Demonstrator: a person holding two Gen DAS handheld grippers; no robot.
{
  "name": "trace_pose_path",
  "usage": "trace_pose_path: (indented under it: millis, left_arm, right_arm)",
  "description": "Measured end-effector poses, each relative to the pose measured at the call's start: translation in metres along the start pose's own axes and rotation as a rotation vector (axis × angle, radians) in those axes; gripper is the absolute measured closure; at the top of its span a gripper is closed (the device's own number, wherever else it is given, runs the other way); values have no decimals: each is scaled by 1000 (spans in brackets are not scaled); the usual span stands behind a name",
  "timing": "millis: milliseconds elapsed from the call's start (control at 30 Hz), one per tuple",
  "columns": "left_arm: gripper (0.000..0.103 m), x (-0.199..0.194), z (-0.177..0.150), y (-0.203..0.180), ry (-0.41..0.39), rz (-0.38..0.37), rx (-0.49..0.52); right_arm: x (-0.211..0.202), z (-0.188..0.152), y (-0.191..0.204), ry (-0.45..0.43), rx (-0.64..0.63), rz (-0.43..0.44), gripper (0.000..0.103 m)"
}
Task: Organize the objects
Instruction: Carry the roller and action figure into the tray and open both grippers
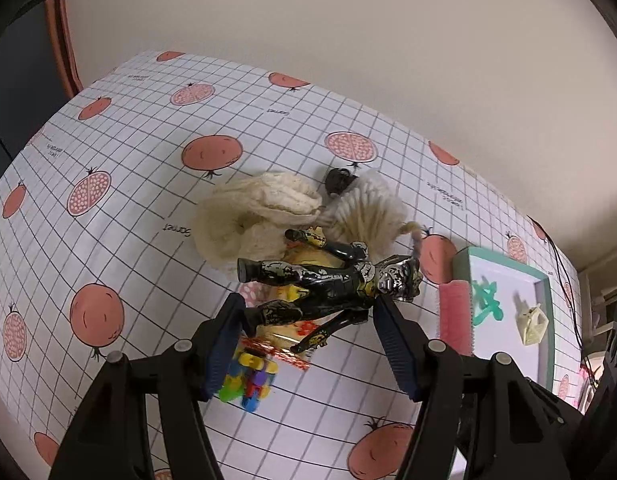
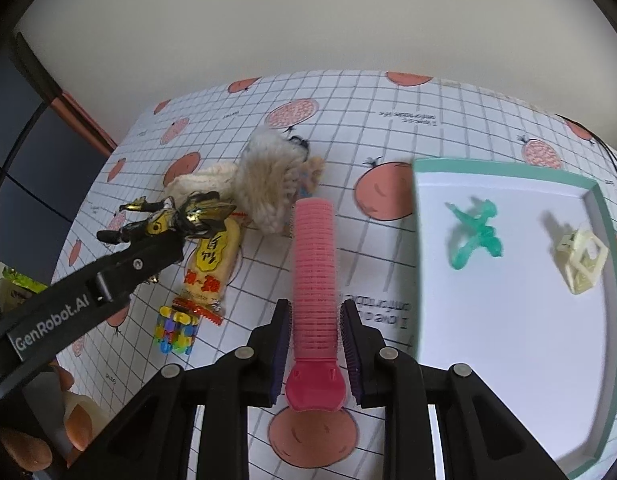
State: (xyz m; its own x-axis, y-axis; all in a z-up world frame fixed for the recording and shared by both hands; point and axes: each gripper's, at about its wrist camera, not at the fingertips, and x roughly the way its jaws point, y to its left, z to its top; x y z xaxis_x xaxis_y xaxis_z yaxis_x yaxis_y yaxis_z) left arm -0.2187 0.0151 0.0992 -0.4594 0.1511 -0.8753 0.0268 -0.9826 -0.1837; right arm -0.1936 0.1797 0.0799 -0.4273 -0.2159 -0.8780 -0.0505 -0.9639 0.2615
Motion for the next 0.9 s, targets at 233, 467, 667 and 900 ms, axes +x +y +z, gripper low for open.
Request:
trace_pose_path:
  millis: [233,467,667,900]
  left_arm:
    - [35,-2,-7,-32,2,-44,58]
    - [35,-1,-19,-67,13,-85,108]
    - [36,0,-30,-94,23,-110,141]
    - [35,4,-45,-129,41,-145,193]
  right_arm:
    - [-19,1,-38,-23,62,-25,76]
    - [-39,-1,-79,-45,119,-66,76]
    - [-55,-12,-115,-61,172,-105,76]
    - [-74,-23,-152,-83,227,-142,76]
